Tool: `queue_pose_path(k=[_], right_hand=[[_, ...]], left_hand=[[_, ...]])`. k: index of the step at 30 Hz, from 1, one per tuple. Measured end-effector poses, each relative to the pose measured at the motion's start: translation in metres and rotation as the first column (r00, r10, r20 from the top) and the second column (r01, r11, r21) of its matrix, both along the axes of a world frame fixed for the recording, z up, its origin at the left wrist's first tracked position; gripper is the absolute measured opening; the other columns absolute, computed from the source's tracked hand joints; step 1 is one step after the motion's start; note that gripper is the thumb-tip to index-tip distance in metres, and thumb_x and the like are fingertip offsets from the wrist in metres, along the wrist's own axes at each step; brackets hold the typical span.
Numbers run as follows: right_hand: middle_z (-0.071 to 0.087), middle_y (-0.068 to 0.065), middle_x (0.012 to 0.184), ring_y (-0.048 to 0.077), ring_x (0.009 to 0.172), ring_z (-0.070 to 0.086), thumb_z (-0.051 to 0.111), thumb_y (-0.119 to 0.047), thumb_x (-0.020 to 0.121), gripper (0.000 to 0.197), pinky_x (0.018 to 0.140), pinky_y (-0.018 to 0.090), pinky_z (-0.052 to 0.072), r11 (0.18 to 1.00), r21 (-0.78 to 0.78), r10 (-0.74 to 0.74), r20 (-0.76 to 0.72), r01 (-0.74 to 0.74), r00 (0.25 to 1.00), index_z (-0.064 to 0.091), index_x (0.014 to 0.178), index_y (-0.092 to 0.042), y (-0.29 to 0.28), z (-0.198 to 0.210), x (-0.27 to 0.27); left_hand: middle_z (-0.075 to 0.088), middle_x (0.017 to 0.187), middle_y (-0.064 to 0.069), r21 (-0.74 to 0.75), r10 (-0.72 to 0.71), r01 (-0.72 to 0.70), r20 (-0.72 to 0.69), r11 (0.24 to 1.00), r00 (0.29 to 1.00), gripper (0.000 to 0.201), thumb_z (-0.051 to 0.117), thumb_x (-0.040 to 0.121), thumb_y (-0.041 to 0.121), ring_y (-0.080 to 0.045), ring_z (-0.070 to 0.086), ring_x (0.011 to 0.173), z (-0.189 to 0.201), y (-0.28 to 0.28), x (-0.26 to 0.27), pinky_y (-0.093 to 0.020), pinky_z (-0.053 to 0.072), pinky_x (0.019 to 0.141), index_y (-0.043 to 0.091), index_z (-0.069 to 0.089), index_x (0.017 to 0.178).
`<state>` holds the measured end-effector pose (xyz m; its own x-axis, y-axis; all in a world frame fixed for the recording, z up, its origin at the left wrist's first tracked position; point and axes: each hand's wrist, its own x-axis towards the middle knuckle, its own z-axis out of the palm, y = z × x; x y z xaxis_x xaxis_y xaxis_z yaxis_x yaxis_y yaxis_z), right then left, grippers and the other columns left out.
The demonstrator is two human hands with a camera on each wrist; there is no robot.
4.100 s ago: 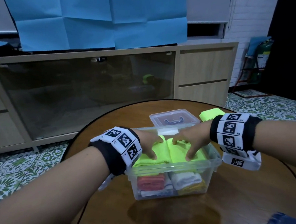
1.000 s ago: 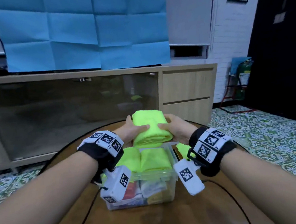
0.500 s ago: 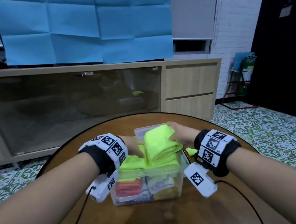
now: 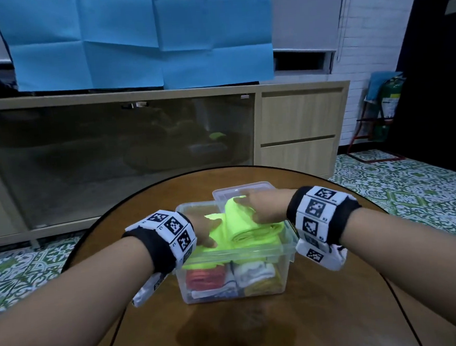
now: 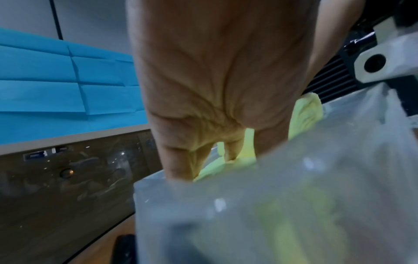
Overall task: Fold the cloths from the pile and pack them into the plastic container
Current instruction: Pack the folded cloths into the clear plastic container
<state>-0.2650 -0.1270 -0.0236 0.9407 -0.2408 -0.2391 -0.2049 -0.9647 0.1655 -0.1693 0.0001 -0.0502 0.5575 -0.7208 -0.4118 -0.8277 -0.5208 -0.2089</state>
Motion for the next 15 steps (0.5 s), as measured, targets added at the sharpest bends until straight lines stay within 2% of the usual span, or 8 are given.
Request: queue_pose_path(k=[1,3,5,8,11,13,15], right_hand=[[0.017,0.007,0.155,0.026,0.130,0.040,0.035,-0.014,0.099,0.056,0.094,0.028,0.037,0.999,0.041,-0.007,-0.060,0.009,0.998,0.014,0.151,-0.016,0.000,0.001,-0.001],[0.002,0.007,0.159,0.026,0.140,0.027,0.028,-0.025,0.103,0.056,0.107,0.032,0.028,0.999,0.041,-0.020,-0.148,0.026,0.989,0.003,0.152,-0.019,-0.001,-0.003,-0.004],[-0.010,0.008,0.158,0.028,0.142,0.021,0.024,-0.027,0.104,0.057,0.111,0.037,0.024,0.999,0.033,-0.031,-0.211,0.038,0.977,-0.005,0.151,-0.017,-0.002,-0.012,-0.007],[-0.017,0.010,0.156,0.029,0.146,0.002,0.022,-0.026,0.104,0.059,0.115,0.043,0.016,0.998,0.015,-0.062,-0.279,0.069,0.958,-0.014,0.149,-0.013,0.003,-0.027,-0.008],[-0.017,0.010,0.157,0.030,0.146,0.001,0.021,-0.028,0.104,0.060,0.117,0.044,0.015,0.994,-0.014,-0.111,-0.303,0.112,0.947,-0.016,0.148,-0.013,0.003,-0.037,-0.001],[-0.015,0.009,0.157,0.031,0.145,0.004,0.020,-0.030,0.104,0.060,0.116,0.044,0.016,0.992,-0.066,-0.122,-0.313,0.106,0.942,-0.016,0.148,-0.013,0.000,-0.041,0.007],[-0.014,0.010,0.157,0.033,0.145,0.005,0.020,-0.028,0.104,0.059,0.115,0.045,0.015,0.984,-0.148,-0.143,-0.320,0.099,0.937,-0.016,0.148,-0.012,0.002,-0.047,0.014]], left_hand=[[0.029,0.152,-0.008,0.006,-0.008,0.008,0.003,1.000,1.000,0.068,0.038,0.100,0.036,-0.025,0.034,0.136,0.000,0.001,-0.001,-0.032,0.031,0.104,0.017,-0.003,0.151],[0.033,0.150,-0.009,0.022,-0.025,0.025,-0.002,0.999,1.000,0.069,0.038,0.101,0.033,-0.026,0.040,0.131,-0.001,0.002,-0.003,-0.032,0.034,0.101,0.019,-0.007,0.151],[0.035,0.149,-0.011,0.037,-0.023,0.023,-0.014,0.999,1.000,0.068,0.038,0.101,0.031,-0.027,0.044,0.127,-0.002,0.002,-0.004,-0.032,0.037,0.099,0.020,-0.008,0.151],[0.030,0.151,-0.014,0.056,0.005,-0.004,-0.015,0.998,1.000,0.066,0.034,0.102,0.032,-0.027,0.042,0.130,-0.006,0.002,-0.004,-0.033,0.035,0.102,0.023,-0.011,0.150],[0.018,0.155,-0.019,0.063,0.055,-0.054,-0.006,0.997,0.998,0.065,0.031,0.102,0.034,-0.030,0.036,0.135,-0.011,0.001,-0.004,-0.036,0.032,0.106,0.024,-0.013,0.149],[0.002,0.156,-0.022,0.061,0.090,-0.090,-0.001,0.994,0.996,0.064,0.029,0.102,0.034,-0.033,0.031,0.137,-0.014,0.002,-0.004,-0.038,0.031,0.108,0.026,-0.014,0.149],[-0.003,0.155,-0.023,0.059,0.112,-0.112,0.004,0.992,0.994,0.063,0.027,0.103,0.034,-0.033,0.031,0.138,-0.016,0.001,-0.005,-0.039,0.031,0.109,0.026,-0.014,0.149]])
